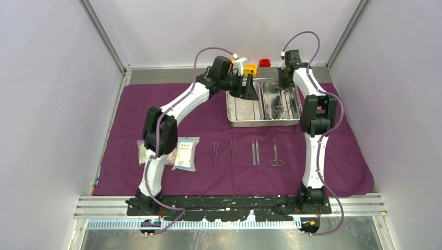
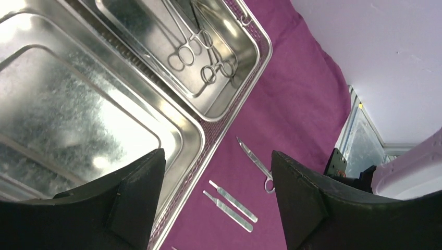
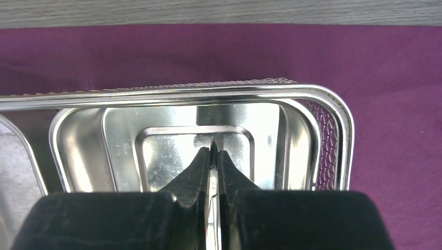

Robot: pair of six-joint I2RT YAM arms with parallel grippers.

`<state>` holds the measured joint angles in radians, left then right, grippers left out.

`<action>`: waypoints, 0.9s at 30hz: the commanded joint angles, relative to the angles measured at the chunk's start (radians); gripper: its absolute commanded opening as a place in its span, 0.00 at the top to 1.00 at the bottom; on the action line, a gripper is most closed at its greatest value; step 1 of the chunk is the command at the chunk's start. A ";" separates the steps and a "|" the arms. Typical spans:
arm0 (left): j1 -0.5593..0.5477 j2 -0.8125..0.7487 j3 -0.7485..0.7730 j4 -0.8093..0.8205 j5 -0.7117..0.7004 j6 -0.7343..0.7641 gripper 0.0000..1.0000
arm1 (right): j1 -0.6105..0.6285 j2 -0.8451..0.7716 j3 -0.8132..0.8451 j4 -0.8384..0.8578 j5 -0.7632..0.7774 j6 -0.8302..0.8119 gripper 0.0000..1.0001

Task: Open and lay out the surgical kit
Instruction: Pick up the medical item from the container, then place the medical item in the surgical kit.

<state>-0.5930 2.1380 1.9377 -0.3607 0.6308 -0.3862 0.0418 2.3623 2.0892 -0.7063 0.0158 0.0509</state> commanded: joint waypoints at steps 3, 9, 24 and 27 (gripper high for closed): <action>-0.027 0.101 0.149 0.084 0.026 -0.064 0.25 | -0.005 -0.105 0.000 0.037 -0.002 0.006 1.00; -0.033 0.151 0.197 0.092 0.026 -0.095 0.26 | -0.004 -0.129 0.029 0.003 -0.036 0.011 1.00; -0.028 -0.054 0.022 0.002 -0.040 0.079 0.26 | -0.004 -0.274 0.050 -0.139 -0.046 0.025 1.00; -0.023 -0.112 -0.022 -0.024 -0.053 0.111 0.26 | -0.003 -0.340 -0.002 -0.151 -0.045 0.027 1.00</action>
<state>-0.6239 2.1696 1.9461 -0.3660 0.5964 -0.3462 0.0418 2.1719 2.1113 -0.8341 -0.0216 0.0608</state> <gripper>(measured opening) 0.746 0.111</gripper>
